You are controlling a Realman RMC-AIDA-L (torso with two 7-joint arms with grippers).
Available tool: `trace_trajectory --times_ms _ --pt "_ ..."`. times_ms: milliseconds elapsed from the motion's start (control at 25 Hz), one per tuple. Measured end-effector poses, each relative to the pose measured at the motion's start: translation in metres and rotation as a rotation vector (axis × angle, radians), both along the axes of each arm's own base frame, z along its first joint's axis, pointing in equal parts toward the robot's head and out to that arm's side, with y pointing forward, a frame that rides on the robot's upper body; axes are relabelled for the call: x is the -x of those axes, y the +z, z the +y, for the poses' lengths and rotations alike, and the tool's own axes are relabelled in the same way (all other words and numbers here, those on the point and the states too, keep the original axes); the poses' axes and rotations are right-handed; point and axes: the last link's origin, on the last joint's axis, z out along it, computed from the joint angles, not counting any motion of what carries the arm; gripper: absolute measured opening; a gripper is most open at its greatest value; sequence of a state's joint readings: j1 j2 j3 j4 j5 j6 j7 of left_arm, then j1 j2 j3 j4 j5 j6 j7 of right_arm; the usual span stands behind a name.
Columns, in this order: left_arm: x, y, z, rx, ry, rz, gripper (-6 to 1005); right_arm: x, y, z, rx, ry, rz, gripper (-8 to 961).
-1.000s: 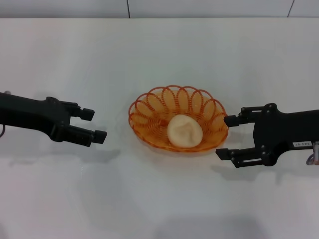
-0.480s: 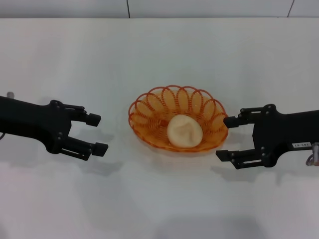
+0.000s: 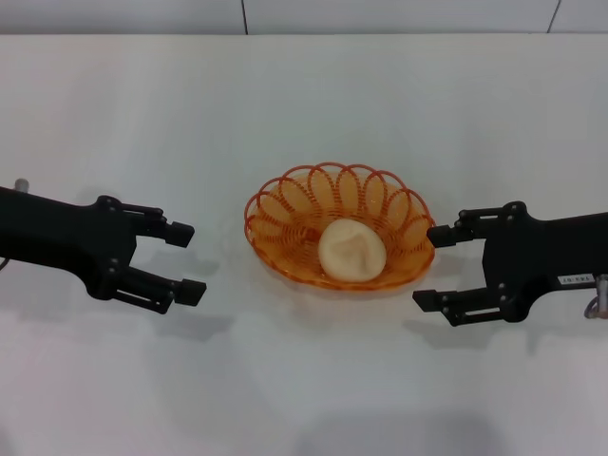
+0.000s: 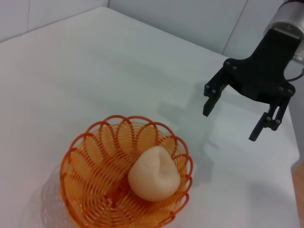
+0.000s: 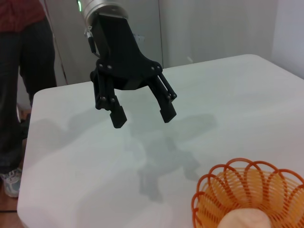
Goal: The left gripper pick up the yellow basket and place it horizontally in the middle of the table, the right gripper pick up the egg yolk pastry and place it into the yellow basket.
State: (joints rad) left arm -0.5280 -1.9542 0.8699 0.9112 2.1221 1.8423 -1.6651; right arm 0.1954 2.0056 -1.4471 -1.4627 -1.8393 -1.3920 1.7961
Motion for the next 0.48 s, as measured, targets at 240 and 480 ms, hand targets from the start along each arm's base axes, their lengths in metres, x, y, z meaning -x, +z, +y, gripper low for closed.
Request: trace_trajectory --times_ms 240,480 --pt "-0.0010 -0.0003 0.0001 0.005 -0.004 0.001 861 0.0005 0.0004 -0.0009 0.006 0.004 -0.001 738" --pt "-0.0014 -0.0002 0.0003 0.006 -0.005 0.000 861 0.0010 0.0006 -0.0017 0.010 0.005 -0.001 738"
